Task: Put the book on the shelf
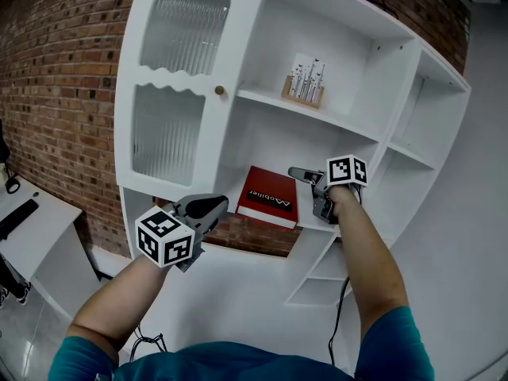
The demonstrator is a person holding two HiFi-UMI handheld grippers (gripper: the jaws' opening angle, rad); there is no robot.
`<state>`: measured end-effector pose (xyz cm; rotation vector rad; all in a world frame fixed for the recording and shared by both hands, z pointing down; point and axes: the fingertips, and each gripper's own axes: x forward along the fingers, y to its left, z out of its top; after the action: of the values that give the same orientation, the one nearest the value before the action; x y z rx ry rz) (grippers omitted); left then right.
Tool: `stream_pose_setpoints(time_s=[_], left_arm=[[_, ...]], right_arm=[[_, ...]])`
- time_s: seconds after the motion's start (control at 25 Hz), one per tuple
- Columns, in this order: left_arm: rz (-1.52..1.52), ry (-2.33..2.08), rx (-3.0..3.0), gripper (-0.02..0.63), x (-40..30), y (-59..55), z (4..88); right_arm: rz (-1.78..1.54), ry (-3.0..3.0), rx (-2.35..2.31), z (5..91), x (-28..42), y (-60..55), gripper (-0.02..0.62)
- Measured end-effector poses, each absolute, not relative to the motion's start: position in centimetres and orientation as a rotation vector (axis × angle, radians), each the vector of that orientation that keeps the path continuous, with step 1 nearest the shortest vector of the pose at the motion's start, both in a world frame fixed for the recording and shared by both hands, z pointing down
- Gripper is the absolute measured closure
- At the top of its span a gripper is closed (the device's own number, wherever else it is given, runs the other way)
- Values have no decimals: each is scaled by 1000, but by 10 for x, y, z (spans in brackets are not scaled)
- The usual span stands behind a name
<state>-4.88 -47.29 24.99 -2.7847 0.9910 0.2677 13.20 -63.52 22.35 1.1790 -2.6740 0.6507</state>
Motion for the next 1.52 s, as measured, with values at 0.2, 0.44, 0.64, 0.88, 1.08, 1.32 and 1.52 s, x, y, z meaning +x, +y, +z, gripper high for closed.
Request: stream_pose_setpoints(time_s=[0.2,0.44,0.64,0.88,1.08,1.32,1.52], left_arm=[[269,998,-2782,589,-48,-473,249],[267,1018,-2775,589,-51,-470,250],[250,1047,-2743,589,-58,-465,252],[245,1123,-2704,589,-74,-459,265],[256,1182,-2712,589,-85,-458,279],[252,1234,-2720,589,-91,-458,293],[247,1234,-2712,589,-90,-458,292]], right_arm=[[600,-2766,1145,223,137,-617,276],[409,-2836,1174,218,144,-589,276],[146,-2832,1253,223,153,-564,279],[-25,-2794,1409,248,175,-538,458],[-125,-2754,1471,272,181,-518,540],[-117,-2771,1487,289,179,-510,572],[-93,-2774,1496,291,180,-513,574]])
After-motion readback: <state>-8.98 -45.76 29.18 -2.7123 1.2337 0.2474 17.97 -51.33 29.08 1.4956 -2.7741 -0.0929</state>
